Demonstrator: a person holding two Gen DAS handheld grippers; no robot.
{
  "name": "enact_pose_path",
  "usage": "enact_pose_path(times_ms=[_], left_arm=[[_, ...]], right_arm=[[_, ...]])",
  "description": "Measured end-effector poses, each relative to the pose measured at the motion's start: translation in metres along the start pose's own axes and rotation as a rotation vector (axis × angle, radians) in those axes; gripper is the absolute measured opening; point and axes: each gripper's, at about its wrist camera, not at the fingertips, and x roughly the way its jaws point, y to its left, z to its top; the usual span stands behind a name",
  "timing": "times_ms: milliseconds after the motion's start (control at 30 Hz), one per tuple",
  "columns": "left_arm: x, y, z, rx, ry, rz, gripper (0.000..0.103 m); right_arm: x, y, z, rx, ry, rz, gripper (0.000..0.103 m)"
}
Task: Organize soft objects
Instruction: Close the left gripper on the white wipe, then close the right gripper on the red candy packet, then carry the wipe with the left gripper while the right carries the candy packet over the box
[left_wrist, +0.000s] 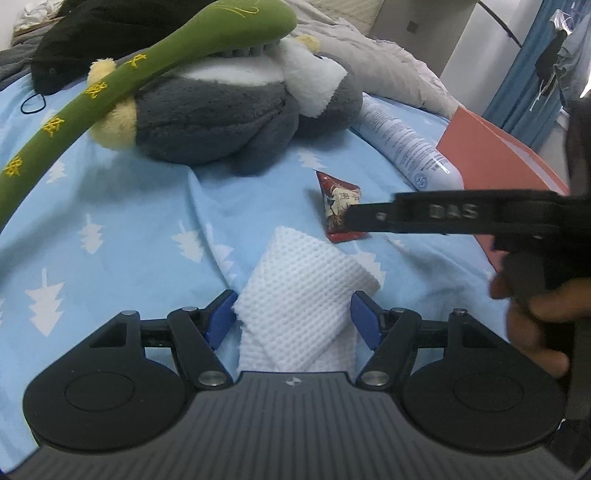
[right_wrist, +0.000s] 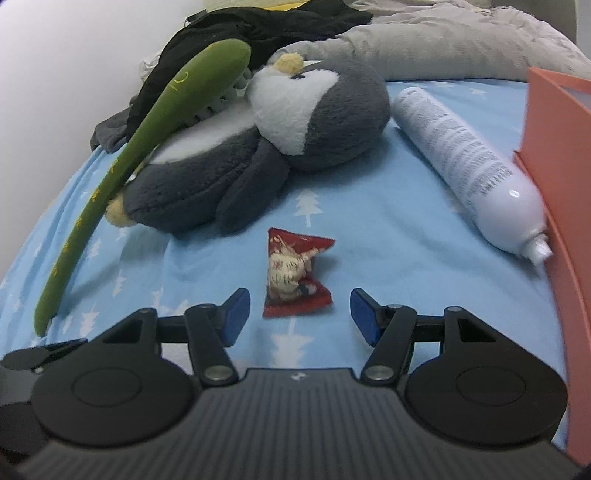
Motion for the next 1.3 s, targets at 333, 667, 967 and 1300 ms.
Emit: enact_pose_path(times_ms=[333, 667, 967, 1300], left_arm=[[-0.005, 0.002, -0.001, -0.033, -0.016, -0.004, 0.029], [-0.034, -0.004, -0.004, -0.063, -0.054, 0.017, 0.016], [-0.066, -0.017, -0.027, -0.098, -0.029, 0.012, 0.016], [-0.096, -0.036, -0.047, -0.111, -0.002, 0.011, 0.016]], right_arm=[[0.027, 0.004, 0.006, -0.042, 0.014, -0.005, 0.046], [-0.008, 0.014, -0.001, -0.073, 0.008, -0.001, 0.04], [-0.055, 0.014, -0.032, -0.034, 0.022, -0.037, 0.04], [-0.106, 0.02, -0.069, -0.011, 0.039, -0.068, 0.039]])
